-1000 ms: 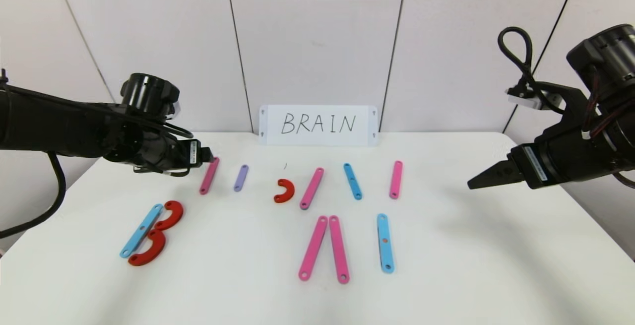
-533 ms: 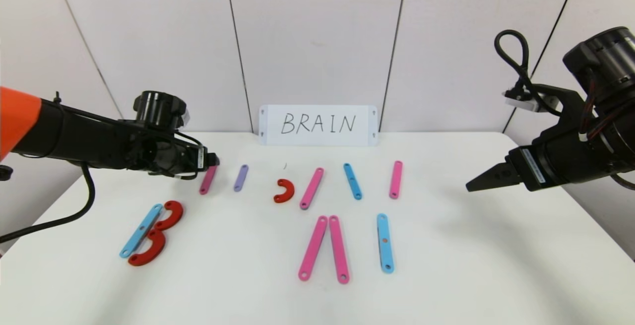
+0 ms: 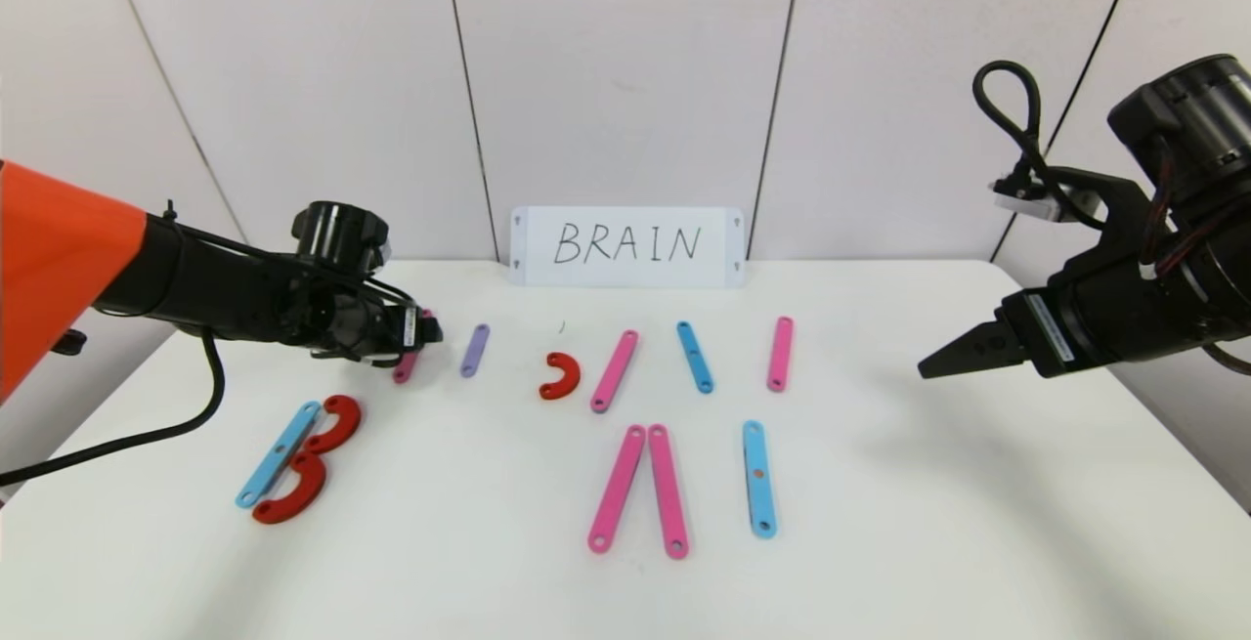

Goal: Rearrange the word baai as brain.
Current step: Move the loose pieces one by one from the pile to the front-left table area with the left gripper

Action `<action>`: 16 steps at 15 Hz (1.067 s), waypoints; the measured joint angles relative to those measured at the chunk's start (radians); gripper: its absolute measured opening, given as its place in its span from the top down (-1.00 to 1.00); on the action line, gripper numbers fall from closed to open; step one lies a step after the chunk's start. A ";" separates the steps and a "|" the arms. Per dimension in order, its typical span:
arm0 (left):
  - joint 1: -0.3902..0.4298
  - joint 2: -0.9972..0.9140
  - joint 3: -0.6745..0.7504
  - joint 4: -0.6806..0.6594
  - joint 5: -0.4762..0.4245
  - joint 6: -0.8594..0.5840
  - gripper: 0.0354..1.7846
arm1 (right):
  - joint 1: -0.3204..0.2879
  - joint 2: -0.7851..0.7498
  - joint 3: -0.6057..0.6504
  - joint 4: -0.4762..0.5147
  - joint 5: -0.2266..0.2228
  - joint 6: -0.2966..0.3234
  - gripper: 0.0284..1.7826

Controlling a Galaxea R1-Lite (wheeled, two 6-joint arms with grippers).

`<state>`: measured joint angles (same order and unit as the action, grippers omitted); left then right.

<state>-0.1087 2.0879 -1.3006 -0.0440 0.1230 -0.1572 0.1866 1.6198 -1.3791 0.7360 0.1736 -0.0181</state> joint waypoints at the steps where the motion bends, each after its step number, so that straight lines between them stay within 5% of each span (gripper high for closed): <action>1: 0.000 0.007 -0.001 0.001 0.000 0.000 -0.96 | 0.000 0.000 0.000 0.000 0.000 0.000 -0.95; 12: -0.007 0.058 -0.023 0.000 0.000 0.002 -0.94 | 0.000 -0.005 0.001 0.000 0.000 0.000 -0.95; 16: -0.008 0.064 -0.031 0.000 0.002 -0.001 -0.55 | 0.000 -0.006 0.001 0.000 0.000 0.000 -0.95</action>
<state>-0.1164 2.1519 -1.3321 -0.0443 0.1249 -0.1581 0.1862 1.6140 -1.3777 0.7360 0.1732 -0.0181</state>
